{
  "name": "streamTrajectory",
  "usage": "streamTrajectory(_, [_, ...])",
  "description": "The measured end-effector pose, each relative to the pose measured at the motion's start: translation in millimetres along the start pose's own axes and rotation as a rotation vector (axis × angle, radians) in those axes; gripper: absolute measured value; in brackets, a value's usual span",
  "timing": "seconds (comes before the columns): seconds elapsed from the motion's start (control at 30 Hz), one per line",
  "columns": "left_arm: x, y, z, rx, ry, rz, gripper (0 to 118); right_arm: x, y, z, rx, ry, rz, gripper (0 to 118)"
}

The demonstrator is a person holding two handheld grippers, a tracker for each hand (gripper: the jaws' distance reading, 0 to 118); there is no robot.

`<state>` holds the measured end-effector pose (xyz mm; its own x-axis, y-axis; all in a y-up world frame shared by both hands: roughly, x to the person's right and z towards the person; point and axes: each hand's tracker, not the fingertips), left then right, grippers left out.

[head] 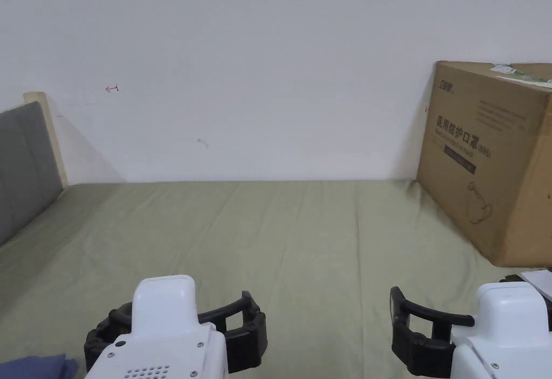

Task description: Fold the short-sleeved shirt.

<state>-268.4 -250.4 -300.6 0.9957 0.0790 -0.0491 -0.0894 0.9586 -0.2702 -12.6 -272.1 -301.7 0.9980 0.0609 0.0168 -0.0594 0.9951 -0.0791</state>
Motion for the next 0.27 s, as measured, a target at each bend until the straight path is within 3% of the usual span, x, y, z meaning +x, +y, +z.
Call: streamTrajectory(0.27, [-2.0,2.5,4.6,0.022,-0.016,0.036,117,-0.7,2.6,3.4,0.012,0.001,0.010,118])
